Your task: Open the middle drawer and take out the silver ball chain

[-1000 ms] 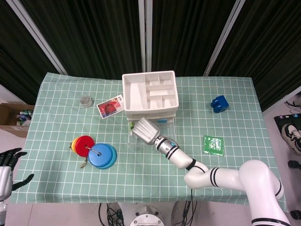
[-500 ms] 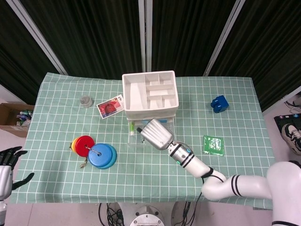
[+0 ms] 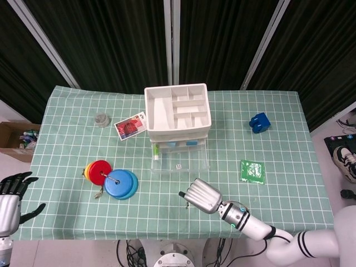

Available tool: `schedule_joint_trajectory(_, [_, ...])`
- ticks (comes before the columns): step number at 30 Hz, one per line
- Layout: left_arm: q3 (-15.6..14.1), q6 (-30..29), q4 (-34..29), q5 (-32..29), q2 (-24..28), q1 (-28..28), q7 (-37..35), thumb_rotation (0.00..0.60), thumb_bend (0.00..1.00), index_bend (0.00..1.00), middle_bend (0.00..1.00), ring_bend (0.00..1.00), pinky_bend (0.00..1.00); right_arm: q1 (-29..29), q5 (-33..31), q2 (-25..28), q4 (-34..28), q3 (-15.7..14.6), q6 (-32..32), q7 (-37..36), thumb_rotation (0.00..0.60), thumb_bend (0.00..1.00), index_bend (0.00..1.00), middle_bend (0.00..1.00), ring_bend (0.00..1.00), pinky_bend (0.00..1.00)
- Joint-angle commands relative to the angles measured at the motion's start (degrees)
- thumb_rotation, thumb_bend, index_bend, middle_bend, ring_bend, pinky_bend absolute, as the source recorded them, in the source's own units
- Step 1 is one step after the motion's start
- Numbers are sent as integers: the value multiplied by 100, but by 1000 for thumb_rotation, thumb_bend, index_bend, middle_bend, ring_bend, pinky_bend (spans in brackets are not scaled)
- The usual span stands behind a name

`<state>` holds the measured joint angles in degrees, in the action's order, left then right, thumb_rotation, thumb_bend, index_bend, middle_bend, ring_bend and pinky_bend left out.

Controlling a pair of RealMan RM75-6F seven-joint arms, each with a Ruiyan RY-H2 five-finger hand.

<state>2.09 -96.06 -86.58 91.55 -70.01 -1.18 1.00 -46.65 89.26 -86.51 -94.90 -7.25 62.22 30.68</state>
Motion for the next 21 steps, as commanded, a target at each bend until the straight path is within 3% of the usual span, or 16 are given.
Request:
schedule_joint_trajectory(1, [-8,-11,-2,2,1,-10,6,600,40,296,216,179,192,91,83,-370,432,-39,-236,208,600,475,502,937,914,920])
schedule_joint_trajectory(5, [-20,-37,18,5,-9,-32,-14,600,41,296,216,179,192,162,66,-526,571,-5,-345,280,600,375,248,937,910,914])
schedule_joint_trajectory(10, [-19,-55,57,13,-26,-37,-54,600,40,296,216,179,192,330,129,-369,351,80,-138,420,600,314,78,937,909,910])
schedule_joint_trajectory(16, [28,-52,159,-1,-76,-1,-153,600,40,296,216,179,192,980,417,490,-343,219,1195,249,600,276,52,875,841,885])
schedule_joint_trajectory(19, [55,-1,236,-17,-132,47,-164,600,40,296,216,179,192,1472,335,1046,-580,236,1910,36,600,277,65,722,673,792])
schedule_joint_trajectory(21, [67,47,266,-16,-169,89,-163,600,40,296,216,179,192,1827,228,1406,-666,201,2323,-217,600,277,70,591,525,662])
